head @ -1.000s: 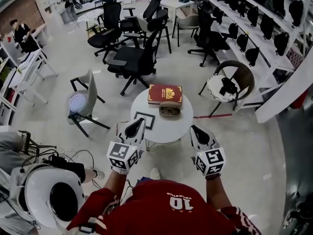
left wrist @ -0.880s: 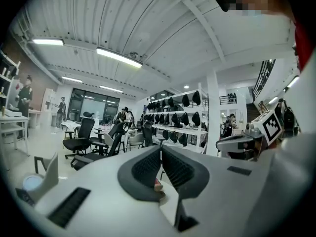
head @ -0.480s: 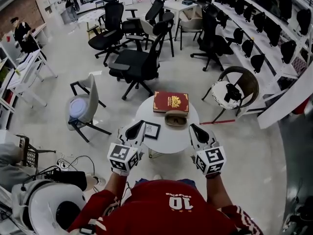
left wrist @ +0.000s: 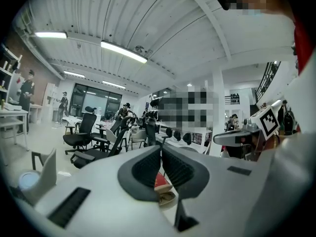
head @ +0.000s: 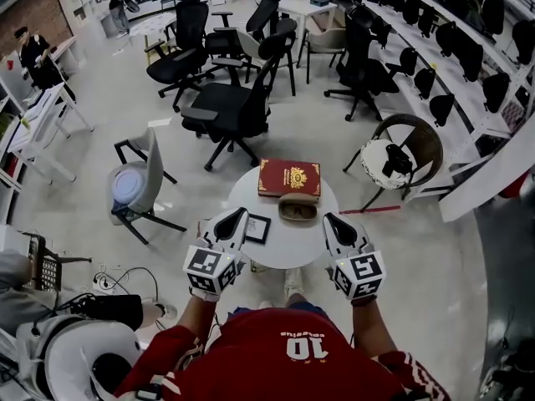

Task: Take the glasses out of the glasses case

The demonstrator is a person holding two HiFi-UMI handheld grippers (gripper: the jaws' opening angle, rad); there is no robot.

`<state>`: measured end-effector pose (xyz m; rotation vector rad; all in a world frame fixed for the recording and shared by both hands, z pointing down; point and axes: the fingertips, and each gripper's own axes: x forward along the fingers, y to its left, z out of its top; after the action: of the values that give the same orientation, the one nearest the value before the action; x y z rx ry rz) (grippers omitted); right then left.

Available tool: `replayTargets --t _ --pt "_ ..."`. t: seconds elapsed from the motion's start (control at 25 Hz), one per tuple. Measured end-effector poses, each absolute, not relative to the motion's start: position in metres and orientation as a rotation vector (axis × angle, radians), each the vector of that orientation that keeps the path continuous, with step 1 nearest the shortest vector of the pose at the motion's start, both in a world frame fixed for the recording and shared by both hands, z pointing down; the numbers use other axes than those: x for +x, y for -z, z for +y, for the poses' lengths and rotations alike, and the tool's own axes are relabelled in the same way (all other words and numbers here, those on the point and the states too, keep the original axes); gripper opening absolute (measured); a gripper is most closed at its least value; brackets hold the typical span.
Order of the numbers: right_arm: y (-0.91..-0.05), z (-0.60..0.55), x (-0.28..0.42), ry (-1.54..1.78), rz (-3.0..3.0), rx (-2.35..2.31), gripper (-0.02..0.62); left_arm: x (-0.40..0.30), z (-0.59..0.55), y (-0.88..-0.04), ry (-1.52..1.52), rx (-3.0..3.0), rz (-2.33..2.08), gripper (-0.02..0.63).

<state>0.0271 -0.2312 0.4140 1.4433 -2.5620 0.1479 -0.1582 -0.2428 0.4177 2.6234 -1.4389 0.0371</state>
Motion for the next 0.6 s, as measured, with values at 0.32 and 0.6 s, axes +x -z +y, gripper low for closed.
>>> replayTargets --t 0.32,0.6 --pt "-0.409 -0.291 0.039 -0.116 -2.615 1.408 0.028 -0.144 -0.29 -0.414 -0.04 2.627 -1.489 0.018" --pt "-0.411 -0.329 0.045 -0.096 -2.648 1.341 0.028 -0.129 -0.329 -0.412 -0.035 2.636 -1.513 0.018"
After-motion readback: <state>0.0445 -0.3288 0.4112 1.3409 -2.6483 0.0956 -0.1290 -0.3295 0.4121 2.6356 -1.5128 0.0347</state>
